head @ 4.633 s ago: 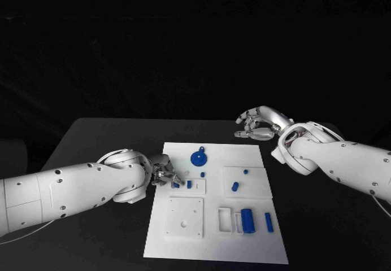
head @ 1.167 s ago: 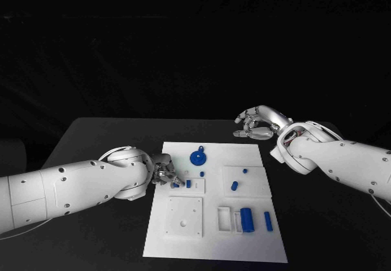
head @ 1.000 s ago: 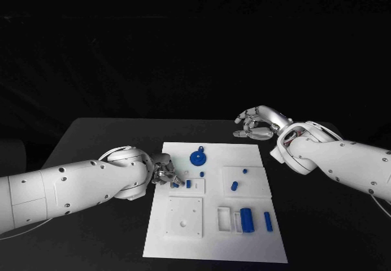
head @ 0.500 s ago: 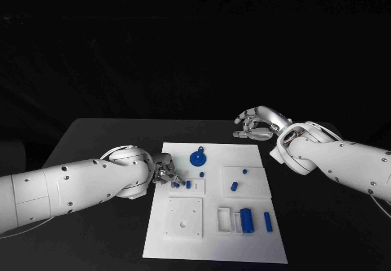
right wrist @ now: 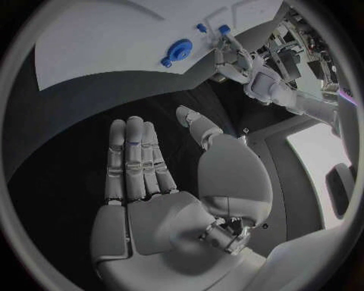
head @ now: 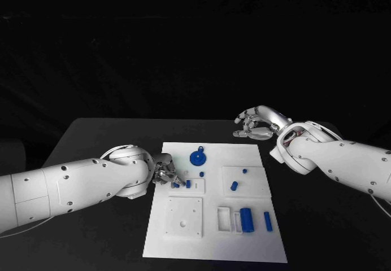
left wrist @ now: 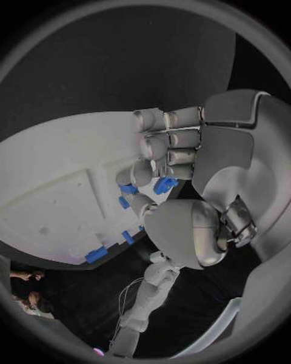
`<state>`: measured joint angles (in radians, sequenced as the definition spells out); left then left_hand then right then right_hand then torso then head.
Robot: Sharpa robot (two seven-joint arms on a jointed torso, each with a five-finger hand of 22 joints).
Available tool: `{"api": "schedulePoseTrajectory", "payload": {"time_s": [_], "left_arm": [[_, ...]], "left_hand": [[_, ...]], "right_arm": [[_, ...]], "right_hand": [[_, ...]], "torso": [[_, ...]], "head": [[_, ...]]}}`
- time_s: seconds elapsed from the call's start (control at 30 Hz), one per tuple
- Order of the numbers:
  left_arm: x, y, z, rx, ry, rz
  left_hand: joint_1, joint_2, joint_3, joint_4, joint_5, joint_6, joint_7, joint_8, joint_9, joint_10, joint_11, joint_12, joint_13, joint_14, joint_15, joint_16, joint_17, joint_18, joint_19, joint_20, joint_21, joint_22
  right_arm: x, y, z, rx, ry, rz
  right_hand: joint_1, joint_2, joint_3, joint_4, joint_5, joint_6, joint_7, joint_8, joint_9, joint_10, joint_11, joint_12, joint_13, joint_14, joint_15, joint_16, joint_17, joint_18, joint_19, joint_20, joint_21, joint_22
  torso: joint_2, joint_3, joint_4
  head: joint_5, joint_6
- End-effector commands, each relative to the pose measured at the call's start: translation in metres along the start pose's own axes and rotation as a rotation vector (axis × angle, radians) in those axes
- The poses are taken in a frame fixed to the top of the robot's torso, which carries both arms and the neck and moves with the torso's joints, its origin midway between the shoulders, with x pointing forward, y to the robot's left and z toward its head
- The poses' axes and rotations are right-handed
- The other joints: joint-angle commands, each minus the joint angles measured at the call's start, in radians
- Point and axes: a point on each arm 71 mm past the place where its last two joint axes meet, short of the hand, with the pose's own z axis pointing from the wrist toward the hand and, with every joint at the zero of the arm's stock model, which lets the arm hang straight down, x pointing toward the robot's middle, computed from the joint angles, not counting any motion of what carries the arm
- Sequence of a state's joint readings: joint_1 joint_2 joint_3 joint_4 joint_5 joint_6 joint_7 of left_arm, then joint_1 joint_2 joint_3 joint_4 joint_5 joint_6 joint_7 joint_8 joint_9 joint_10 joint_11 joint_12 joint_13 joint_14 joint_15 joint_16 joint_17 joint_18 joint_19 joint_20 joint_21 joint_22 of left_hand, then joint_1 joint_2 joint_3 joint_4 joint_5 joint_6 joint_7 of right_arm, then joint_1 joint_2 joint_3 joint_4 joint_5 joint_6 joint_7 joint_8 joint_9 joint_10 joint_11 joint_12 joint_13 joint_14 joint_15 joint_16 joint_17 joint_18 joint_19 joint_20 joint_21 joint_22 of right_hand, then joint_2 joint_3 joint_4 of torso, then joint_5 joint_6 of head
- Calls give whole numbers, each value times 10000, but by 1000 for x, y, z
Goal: Assemble the parts on the task board
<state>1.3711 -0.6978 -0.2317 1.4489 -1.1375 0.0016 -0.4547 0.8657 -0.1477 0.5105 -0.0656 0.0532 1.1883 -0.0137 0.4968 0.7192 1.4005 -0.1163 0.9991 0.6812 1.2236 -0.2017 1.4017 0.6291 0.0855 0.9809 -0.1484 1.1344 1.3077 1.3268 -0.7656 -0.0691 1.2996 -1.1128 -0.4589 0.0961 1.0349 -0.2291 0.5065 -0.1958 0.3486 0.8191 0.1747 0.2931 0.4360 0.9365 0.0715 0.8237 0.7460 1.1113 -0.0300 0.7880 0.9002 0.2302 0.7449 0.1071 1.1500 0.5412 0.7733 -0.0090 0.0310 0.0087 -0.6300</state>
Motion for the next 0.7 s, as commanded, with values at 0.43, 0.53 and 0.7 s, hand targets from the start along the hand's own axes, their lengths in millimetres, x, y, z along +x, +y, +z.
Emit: {"api": "schedulePoseTrajectory", "payload": {"time_s": [0.43, 0.53, 0.7], "left_arm": [[8, 8, 2, -380, 541, 245], [8, 9, 2, -388, 549, 247], [9, 9, 2, -389, 623, 277]], "left_hand": [[183, 68, -65, -46, -45, -65, 12, 13, 17, -46, -20, -8, 22, 5, 0, 75, 17, 121, -88, -1198, 45, 101], [193, 77, -75, -55, -45, -67, 12, 13, 18, -47, -19, -8, 23, 3, 2, 76, 17, 121, -91, -1197, 46, 102], [213, 90, -93, -72, -45, -69, 12, 16, 20, -48, -19, -7, 25, 1, 3, 78, 18, 120, -96, -1195, 49, 104]], "right_arm": [[1, 2, 0, -104, 50, 9], [1, 2, 0, -106, 49, 10], [1, 2, 0, -111, 55, 12]], "right_hand": [[-41, -25, 17, 68, 40, -4, 64, 52, 16, -51, 10, 70, -29, 14, 50, -42, 16, 128, -4, 67, -61, 17], [-41, -24, 17, 69, 41, -4, 64, 53, 16, -51, 10, 72, -32, 15, 50, -43, 16, 129, -3, 68, -61, 18], [-42, -25, 15, 70, 43, -5, 64, 53, 17, -53, 10, 76, -37, 15, 50, -44, 17, 130, -3, 70, -63, 20]], "torso": [[1, -8, 9], [-1, -8, 7], [1, -4, 2]], "head": [[-3, -26], [0, -28], [1, -37]]}}
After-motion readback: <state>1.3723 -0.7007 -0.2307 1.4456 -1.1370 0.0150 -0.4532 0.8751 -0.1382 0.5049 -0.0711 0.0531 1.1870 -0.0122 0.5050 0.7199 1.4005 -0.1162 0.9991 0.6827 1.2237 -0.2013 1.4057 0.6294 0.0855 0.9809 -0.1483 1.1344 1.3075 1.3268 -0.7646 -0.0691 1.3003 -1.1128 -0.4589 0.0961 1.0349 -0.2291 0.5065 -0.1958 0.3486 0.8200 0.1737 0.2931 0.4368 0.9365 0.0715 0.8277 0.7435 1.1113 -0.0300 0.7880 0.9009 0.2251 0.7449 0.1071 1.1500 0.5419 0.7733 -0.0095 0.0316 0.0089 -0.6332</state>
